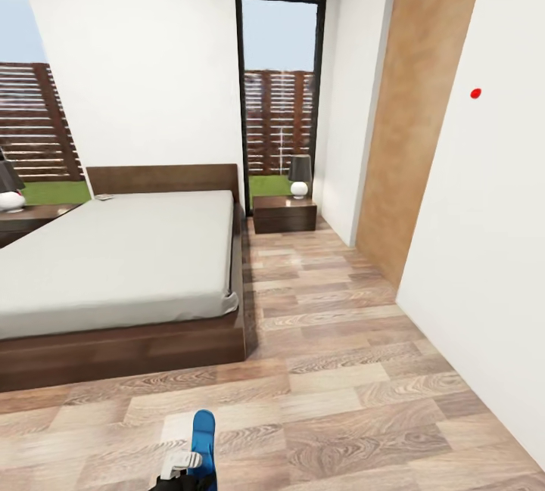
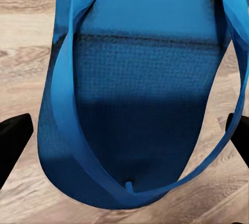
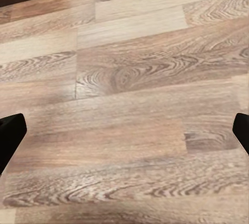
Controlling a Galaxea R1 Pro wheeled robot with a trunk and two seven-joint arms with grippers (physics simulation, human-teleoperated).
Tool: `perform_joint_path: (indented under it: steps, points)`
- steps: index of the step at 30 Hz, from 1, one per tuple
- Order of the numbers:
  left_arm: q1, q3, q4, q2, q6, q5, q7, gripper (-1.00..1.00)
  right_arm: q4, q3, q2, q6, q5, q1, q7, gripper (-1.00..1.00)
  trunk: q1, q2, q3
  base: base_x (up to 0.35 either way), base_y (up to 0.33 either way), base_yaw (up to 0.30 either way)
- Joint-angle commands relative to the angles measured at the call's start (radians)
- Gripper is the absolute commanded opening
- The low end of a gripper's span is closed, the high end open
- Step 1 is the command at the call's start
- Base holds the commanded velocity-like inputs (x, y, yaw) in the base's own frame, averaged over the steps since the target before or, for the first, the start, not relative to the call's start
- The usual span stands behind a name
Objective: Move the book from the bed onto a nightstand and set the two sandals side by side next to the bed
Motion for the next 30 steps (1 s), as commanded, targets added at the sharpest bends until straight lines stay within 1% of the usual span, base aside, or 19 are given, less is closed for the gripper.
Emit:
perform_joint_path:
  steps: [1, 5, 9, 30]
  points:
    - [0.0, -0.008, 0.0, 0.0, -0.004, 0.007, -0.001, -1.0, 0.001, -0.002, 0.0, 0.0, -0.007, -0.001, 0.007, 1.0, 0.0, 0.0, -0.001, 0.305, 0.0, 0.0]
    - [-0.001, -0.008, 0.0, 0.0, -0.004, 0.007, -0.001, -1.0, 0.0, -0.002, 0.0, 0.0, -0.007, -0.001, 0.007, 1.0, 0.0, 0.0, -0.001, 0.265, 0.0, 0.0]
    - [-0.001, -0.008, 0.0, -0.001, -0.005, 0.007, -0.001, -1.0, 0.001, -0.002, 0.0, 0.0, -0.007, -0.001, 0.008, 1.0, 0.0, 0.0, -0.001, 0.092, 0.0, 0.091]
    - [-0.001, -0.008, 0.0, -0.001, -0.003, 0.007, -0.001, -1.0, 0.0, -0.002, 0.0, 0.001, -0.007, -0.001, 0.007, 1.0, 0.0, 0.0, -0.001, 0.003, 0.0, 0.282]
